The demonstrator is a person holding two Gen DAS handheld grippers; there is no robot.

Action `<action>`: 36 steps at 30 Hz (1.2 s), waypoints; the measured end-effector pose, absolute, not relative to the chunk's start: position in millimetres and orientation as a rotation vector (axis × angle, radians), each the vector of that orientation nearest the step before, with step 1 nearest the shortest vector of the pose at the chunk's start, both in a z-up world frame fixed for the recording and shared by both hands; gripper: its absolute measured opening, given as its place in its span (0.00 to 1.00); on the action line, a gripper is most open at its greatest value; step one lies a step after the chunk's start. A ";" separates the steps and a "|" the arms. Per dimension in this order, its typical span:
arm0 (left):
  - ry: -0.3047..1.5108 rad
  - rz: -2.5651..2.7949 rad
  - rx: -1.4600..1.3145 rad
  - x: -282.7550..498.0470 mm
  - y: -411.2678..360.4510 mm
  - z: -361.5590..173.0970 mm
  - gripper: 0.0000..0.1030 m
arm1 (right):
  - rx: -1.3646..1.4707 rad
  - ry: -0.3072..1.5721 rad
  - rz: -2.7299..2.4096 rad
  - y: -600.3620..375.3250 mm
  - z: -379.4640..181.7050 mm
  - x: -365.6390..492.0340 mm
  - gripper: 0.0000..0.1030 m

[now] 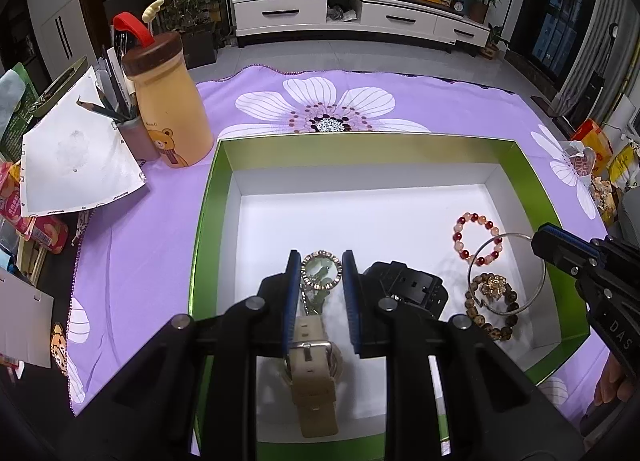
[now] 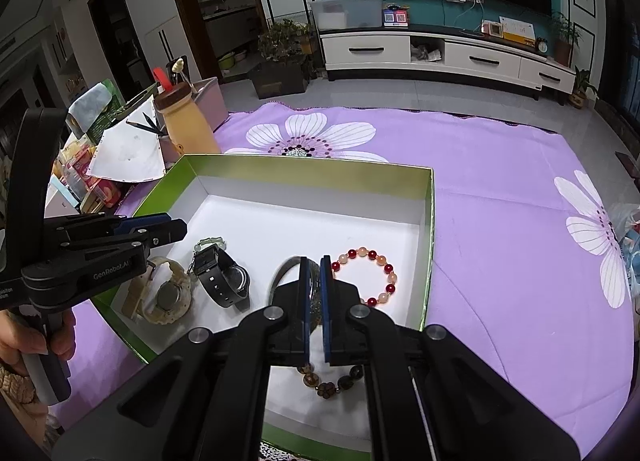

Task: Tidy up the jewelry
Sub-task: 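Lower the ring and bangle with both tools toward the box floor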

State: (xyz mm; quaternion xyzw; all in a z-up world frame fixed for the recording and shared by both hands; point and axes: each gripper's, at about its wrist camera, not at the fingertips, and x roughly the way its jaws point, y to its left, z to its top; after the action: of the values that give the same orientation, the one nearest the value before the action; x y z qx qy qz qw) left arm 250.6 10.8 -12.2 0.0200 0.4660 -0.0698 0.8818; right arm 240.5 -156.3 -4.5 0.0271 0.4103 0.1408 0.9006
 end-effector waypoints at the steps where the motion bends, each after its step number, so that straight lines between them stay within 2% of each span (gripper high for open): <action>1: 0.971 -0.143 0.042 250.8 11.0 -12.9 0.20 | 0.056 0.848 0.293 -156.9 -4.4 240.1 0.04; 22: 0.983 -0.125 0.042 252.2 13.4 -17.9 0.20 | 0.068 0.847 0.296 -158.7 -2.9 238.0 0.04; 24: 0.979 -0.122 0.042 251.7 13.1 -16.8 0.25 | 0.070 0.846 0.296 -159.5 -2.9 237.9 0.04; 26: 0.974 -0.123 0.038 250.9 13.9 -14.8 0.43 | 0.075 0.844 0.297 -159.5 -2.6 237.2 0.04; 27: 0.972 -0.124 0.036 250.7 14.1 -14.0 0.46 | 0.077 0.844 0.296 -160.6 -2.4 236.5 0.04; 31: 0.961 -0.119 0.044 248.7 12.7 -10.6 0.46 | 0.091 0.841 0.294 -163.7 -1.0 233.2 0.05; 33: 0.956 -0.121 0.043 246.6 12.6 -8.3 0.47 | 0.103 0.841 0.292 -166.2 -0.6 231.3 0.14; 35: 0.948 -0.125 0.041 244.7 12.0 -5.9 0.58 | 0.119 0.836 0.290 -169.5 1.3 227.8 0.17; 36: 0.941 -0.126 0.044 242.9 11.0 -3.6 0.59 | 0.123 0.832 0.290 -170.2 2.5 226.0 0.17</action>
State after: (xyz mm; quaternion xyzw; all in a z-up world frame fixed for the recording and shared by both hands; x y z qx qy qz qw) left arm 242.9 11.0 -3.6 0.0211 0.4530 -0.0608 0.8892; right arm 226.0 -170.2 2.5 0.0595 0.4026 0.1402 0.9026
